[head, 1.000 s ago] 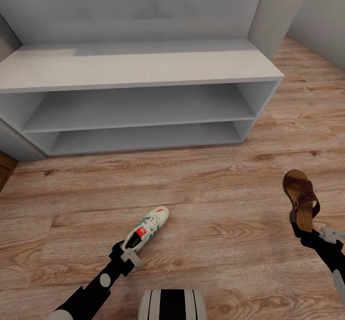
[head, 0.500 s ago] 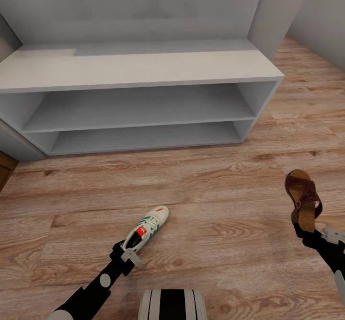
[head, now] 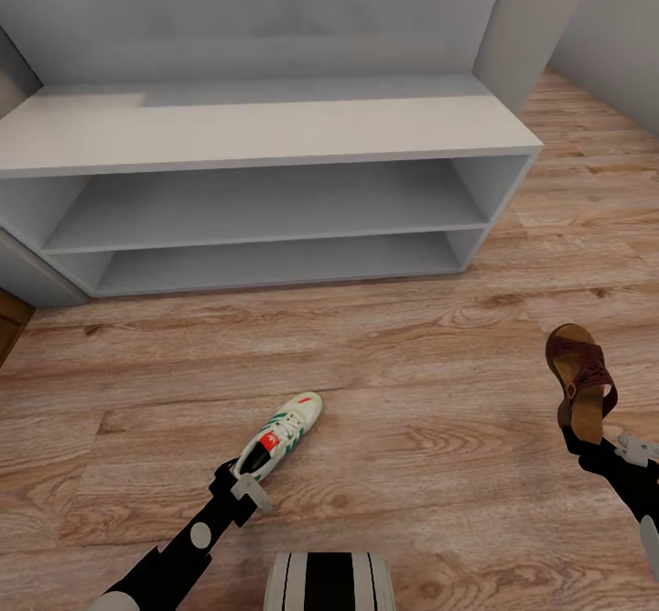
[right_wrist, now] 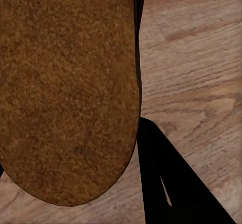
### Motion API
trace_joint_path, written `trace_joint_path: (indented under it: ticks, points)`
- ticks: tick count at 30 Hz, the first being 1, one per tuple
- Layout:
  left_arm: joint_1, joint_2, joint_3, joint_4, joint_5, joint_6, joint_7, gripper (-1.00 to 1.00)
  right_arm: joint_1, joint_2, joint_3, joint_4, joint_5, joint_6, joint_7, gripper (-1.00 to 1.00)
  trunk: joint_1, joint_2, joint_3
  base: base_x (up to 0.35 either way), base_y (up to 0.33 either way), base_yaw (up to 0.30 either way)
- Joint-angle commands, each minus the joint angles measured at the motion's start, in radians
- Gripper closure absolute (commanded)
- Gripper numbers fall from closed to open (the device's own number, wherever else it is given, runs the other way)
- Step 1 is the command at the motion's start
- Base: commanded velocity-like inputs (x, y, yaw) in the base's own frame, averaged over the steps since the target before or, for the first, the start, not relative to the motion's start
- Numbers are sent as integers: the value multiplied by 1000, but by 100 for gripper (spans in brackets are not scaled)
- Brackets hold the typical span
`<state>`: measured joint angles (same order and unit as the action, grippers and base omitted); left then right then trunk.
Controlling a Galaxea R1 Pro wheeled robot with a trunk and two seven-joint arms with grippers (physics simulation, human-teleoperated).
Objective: Pick up the two gym shoes and the two sandals from the corridor floor and place them onto the hallstand (shoe rack) in the corridor, making sure they are on the rack and not on the floor. Arrange them so the two gym shoes are next to each other and the two sandals are next to each other.
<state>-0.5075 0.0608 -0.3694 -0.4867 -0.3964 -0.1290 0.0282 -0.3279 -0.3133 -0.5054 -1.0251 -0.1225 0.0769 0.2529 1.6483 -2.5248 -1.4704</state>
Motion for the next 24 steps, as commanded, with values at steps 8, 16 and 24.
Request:
trace_joint_path:
  ticks: [8, 16, 24]
  points:
    - [0, -6, 1, -1, -10, 0, 2, 100, 0, 0, -2, -1, -14, 9, 6, 100, -2, 1, 19, 0, 0, 0]
    - [-2, -10, 10, -1, -1, 1, 22, 100, 0, 3, -1, 0, -14, 6, 6, 100, -6, 3, 50, 0, 0, 0]
    - [3, -12, 75, 2, 56, 0, 45, 100, 0, 5, -1, 1, -13, 5, 6, 100, -10, 5, 81, 0, 0, 0]
